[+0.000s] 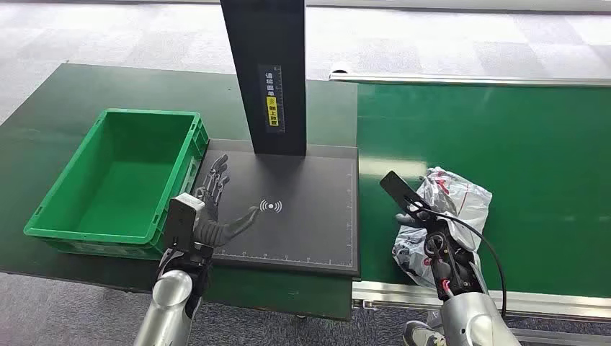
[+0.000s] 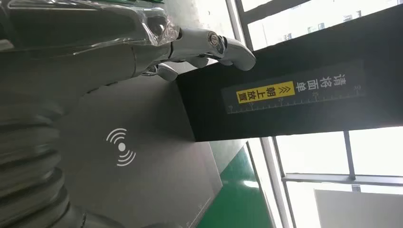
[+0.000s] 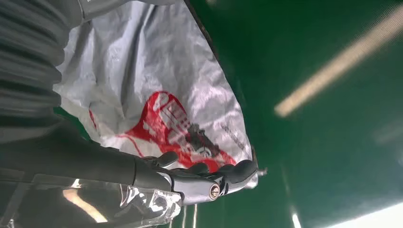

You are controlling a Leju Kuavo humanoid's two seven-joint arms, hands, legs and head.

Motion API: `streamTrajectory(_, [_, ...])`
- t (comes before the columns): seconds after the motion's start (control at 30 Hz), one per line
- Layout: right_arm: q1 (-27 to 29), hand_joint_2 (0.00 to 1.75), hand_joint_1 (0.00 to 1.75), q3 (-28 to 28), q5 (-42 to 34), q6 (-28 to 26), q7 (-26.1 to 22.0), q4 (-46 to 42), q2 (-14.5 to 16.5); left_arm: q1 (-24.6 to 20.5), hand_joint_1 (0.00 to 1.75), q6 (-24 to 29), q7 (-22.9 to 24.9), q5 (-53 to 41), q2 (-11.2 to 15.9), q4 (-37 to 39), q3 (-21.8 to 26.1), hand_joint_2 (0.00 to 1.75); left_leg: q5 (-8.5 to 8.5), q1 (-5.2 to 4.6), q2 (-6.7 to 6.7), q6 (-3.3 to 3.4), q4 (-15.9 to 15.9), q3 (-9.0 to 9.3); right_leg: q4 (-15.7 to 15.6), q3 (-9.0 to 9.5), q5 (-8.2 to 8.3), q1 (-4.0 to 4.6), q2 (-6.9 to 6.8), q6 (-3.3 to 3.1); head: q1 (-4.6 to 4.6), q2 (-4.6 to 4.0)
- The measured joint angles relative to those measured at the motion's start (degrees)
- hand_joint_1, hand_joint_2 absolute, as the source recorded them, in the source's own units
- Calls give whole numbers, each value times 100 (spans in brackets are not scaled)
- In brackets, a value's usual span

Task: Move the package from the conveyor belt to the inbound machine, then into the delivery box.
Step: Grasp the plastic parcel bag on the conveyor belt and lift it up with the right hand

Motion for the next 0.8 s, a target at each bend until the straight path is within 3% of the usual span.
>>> streamTrajectory(0.4, [-257,175,4,6,5,268,-36,908,-168,-72,0,-14,-54,64,-8,163,4,175,0,1,1,0,0,0,0,-1,0,1,0,0,0,0])
streamTrajectory(0.53, [-396,175,175,34,40,428,-52,1103,-194,-100,0,-9,-54,96,-7,216,2,175,0,0,1,0,0,1,0,1,0,0,0,0,1,0])
streamTrajectory(0.8, [-683,175,175,97,16,629,-200,1409,-251,-193,0,49,-72,179,2,339,0,175,0,0,0,0,0,3,0,2,0,0,0,0,1,0])
